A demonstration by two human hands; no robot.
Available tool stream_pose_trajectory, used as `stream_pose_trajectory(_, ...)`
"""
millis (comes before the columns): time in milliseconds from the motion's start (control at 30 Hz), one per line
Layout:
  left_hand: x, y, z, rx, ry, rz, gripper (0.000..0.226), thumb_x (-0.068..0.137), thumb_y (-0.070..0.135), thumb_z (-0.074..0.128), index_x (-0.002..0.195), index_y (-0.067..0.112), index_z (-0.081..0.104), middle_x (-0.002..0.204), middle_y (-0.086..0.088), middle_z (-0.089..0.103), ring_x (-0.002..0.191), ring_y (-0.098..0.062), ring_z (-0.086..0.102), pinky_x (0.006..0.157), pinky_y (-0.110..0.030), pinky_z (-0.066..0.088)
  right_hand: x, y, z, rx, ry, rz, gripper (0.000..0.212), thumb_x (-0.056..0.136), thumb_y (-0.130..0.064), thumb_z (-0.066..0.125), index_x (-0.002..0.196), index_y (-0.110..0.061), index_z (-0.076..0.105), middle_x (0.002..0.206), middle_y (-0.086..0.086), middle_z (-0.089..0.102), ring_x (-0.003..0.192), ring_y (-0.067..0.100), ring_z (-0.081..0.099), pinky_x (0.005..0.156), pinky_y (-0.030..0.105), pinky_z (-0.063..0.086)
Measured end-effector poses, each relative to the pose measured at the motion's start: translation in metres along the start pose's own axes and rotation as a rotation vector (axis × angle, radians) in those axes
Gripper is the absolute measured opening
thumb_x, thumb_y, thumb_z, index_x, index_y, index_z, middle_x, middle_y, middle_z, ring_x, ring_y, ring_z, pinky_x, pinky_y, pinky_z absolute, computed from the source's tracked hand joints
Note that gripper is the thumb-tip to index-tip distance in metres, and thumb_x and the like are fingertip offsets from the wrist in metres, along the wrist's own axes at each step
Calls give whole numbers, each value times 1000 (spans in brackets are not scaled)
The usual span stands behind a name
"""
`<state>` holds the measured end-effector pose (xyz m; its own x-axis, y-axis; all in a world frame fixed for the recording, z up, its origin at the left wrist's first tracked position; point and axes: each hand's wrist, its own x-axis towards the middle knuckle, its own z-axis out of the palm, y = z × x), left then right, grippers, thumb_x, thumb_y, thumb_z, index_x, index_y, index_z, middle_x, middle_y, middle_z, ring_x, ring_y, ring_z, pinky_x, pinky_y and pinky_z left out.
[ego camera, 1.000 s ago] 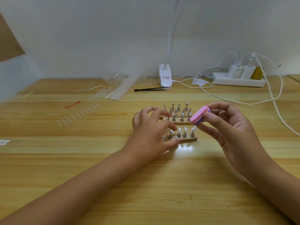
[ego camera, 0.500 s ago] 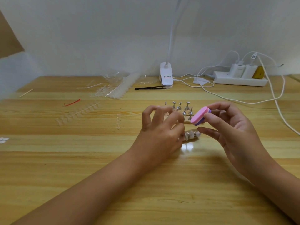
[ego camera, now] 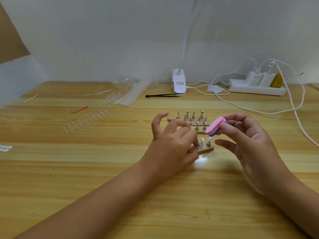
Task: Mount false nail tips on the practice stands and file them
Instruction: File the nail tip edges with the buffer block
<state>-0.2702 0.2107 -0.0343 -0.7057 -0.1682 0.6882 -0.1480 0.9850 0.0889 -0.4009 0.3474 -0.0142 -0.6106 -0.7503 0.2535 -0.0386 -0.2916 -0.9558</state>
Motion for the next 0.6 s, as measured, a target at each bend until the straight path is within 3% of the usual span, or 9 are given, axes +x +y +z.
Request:
stream_pose_trajectory(100,2,8,-16,-319,74,-191,7,82,29,72,84,24,68,86,16,68,101,-6,63,114,-49,22,0,-1,0,20,14,-1,22,73,-33,72,94,-29,69,94,2,72,89,17,71,69,22,56)
stream_pose_trajectory(200,4,16,-41,-828,73,-406,7,86,35,67,93,35,66,94,17,68,99,-6,64,93,-30,48,1,-3,0,57,15,14,22,72,-32,71,94,-29,70,92,2,73,87,15,70,67,22,56)
stream_pose_trajectory(267,5,15,-52,-1012,49,-431,13,88,27,70,97,36,70,98,11,71,100,-11,66,85,-20,52,0,-4,1,75,0,39,20,72,-31,71,92,-30,71,91,2,72,86,14,70,67,22,56)
stream_pose_trajectory(367,-3,10,-53,-1132,24,-542,15,85,20,75,93,32,76,97,-1,74,96,-14,69,81,-26,57,-2,-4,3,83,-41,78,20,70,-32,76,90,-31,73,89,1,72,85,14,69,66,22,55)
stream_pose_trajectory(433,-11,7,-50,-1180,32,-646,12,80,26,76,91,31,78,96,-5,74,89,-14,68,78,-21,56,-3,-5,6,93,-79,82,28,67,-38,84,91,-30,72,89,2,72,85,16,70,66,23,55)
stream_pose_trajectory(500,-16,4,-48,-1204,5,-696,17,79,33,80,95,30,78,95,0,76,90,-15,70,79,-15,53,-6,-7,8,104,-117,77,43,59,-48,88,94,-28,71,89,3,71,84,16,70,67,23,56)
stream_pose_trajectory(600,-20,1,-50,-1211,-24,-665,26,82,43,67,100,28,78,100,4,77,100,-12,70,86,-16,51,-10,-6,11,85,-181,70,46,61,-51,86,98,-27,71,86,-2,70,82,14,69,67,23,55)
